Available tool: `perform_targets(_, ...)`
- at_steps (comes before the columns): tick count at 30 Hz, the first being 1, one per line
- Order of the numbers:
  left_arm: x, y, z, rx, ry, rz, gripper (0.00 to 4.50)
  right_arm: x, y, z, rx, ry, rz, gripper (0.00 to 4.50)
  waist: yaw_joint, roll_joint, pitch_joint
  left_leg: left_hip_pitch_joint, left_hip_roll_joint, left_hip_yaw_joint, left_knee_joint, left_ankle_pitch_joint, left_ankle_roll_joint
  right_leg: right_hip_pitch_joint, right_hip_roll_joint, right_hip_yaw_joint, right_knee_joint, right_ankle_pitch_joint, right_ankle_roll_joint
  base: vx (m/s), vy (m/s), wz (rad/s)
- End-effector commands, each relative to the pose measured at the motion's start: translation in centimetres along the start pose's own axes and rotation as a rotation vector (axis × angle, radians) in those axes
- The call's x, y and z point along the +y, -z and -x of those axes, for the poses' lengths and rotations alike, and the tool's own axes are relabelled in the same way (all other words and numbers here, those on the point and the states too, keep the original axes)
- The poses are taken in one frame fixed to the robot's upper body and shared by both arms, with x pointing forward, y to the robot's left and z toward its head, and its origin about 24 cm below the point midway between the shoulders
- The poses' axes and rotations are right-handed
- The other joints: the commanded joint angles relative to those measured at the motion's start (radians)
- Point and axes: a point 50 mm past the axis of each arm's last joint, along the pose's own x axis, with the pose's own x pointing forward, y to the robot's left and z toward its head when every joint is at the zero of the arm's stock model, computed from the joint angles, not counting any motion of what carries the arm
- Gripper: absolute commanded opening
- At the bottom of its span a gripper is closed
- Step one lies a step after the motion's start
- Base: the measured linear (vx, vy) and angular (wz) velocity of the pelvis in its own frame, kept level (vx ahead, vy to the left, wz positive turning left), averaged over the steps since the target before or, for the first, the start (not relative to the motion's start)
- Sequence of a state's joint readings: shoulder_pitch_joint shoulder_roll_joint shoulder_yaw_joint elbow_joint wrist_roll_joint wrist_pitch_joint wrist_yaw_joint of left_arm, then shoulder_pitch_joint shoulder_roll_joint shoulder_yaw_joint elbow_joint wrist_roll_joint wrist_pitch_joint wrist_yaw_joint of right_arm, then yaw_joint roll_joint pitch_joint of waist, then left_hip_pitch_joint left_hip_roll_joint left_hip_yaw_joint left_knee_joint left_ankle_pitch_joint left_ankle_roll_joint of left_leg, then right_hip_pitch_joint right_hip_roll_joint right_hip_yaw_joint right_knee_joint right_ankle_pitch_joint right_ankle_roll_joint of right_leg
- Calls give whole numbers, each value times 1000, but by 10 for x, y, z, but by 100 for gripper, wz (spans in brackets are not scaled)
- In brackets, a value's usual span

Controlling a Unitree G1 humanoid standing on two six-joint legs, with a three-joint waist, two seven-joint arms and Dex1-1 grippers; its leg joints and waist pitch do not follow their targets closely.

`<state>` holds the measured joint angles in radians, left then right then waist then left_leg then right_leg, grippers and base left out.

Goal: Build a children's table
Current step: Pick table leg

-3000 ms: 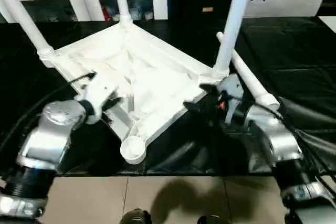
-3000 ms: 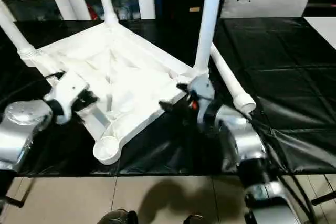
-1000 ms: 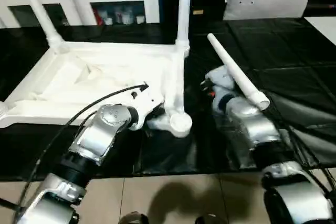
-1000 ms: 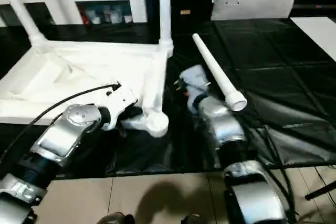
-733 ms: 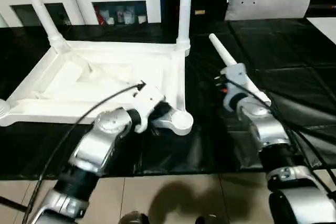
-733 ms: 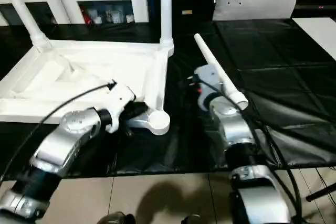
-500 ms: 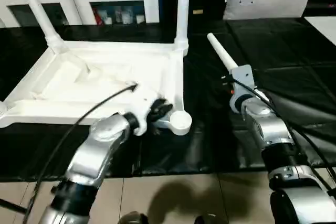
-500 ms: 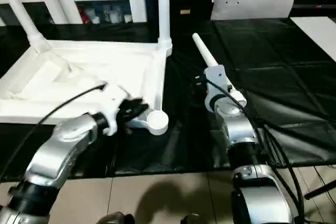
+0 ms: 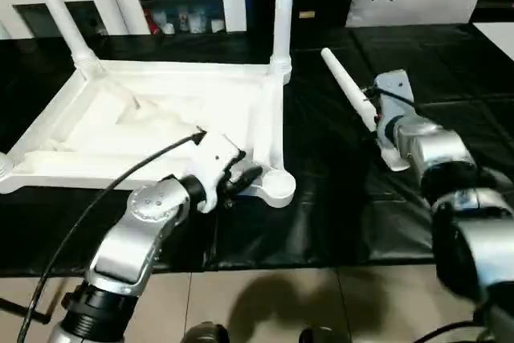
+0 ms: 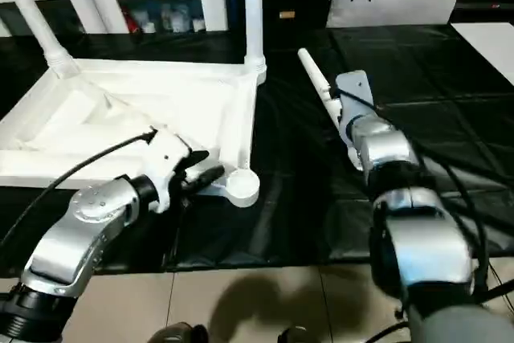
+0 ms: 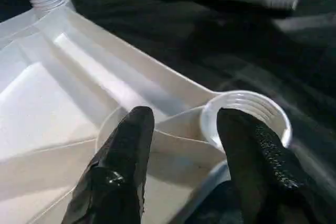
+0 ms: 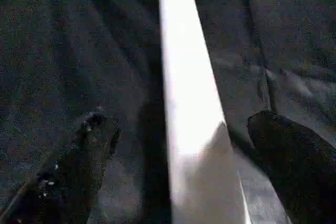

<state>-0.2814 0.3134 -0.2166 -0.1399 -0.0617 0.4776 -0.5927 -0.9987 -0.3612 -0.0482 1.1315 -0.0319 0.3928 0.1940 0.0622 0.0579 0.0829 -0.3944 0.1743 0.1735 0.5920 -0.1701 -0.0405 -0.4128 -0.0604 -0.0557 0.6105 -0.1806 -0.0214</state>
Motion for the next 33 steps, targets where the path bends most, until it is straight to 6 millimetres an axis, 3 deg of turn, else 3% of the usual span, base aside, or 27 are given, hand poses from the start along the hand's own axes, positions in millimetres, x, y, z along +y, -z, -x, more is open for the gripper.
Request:
perform_targets(1,1,-2,2,14,4,-34,265,-6,-6,2,2,-3,-37,450,6,-15,-75,14,41,-12,-55,-161,48,58,-74,41,-62,-127,-255,0,0,0)
perform_targets(2,1,-2,2,14,4,-34,265,-8,-5,2,15,-15,-34,450,6,-16,-74,13,41,-12,-54,-159,55,57,-73,40,-62,-124,-256,0,0,0)
perform_targets(3,2,-3,2,16,6,-36,275,-9,-4,2,42,-41,-35,450,5,-23,-75,14,42,-10,-53,-160,58,57,-72,39,-62,-127,-259,0,0,0)
perform_targets(4,2,-3,2,18,8,-38,299,-10,-2,3,63,-58,-31,450,6,-17,-74,12,42,-12,-53,-163,62,57,-73,38,-61,-138,-264,0,0,0)
perform_targets(8,1,-2,4,25,12,-45,331,-8,5,3,131,-135,7,450,8,-20,-77,10,45,-11,-49,-145,71,57,-74,36,-57,-131,-268,0,0,0)
perform_targets(12,1,-2,4,32,22,-50,349,0,10,4,172,-237,-8,411,13,-19,-76,11,48,-10,-47,-155,75,54,-75,36,-59,-153,-271,0,0,0)
perform_targets(16,1,-2,4,35,27,-52,392,1,11,4,180,-258,-9,366,19,-18,-76,13,49,-11,-47,-179,60,51,-76,36,-61,-188,-262,0,0,0)
perform_targets(22,-4,-3,3,38,70,-63,447,20,22,5,270,-433,41,321,26,-15,-76,13,52,-13,-49,-205,46,49,-76,37,-60,-212,-253,0,0,0)
perform_targets(25,-7,-4,4,36,94,-64,450,23,26,5,302,-451,63,281,31,-14,-78,15,53,-14,-49,-199,42,48,-76,37,-58,-193,-258,0,0,0)
perform_targets(27,-8,-5,5,35,105,-61,450,23,26,6,310,-450,63,281,32,-12,-79,15,53,-14,-48,-199,40,48,-77,38,-58,-185,-262,0,0,0)
perform_targets(29,-8,-5,5,36,116,-60,450,23,27,6,318,-448,63,250,31,-14,-79,14,52,-14,-49,-207,33,49,-76,37,-57,-186,-262,0,0,0)
perform_targets(33,-9,-6,5,37,123,-66,450,22,29,6,331,-436,69,227,31,-13,-80,15,51,-15,-49,-208,27,51,-76,37,-57,-188,-259,0,0,0)
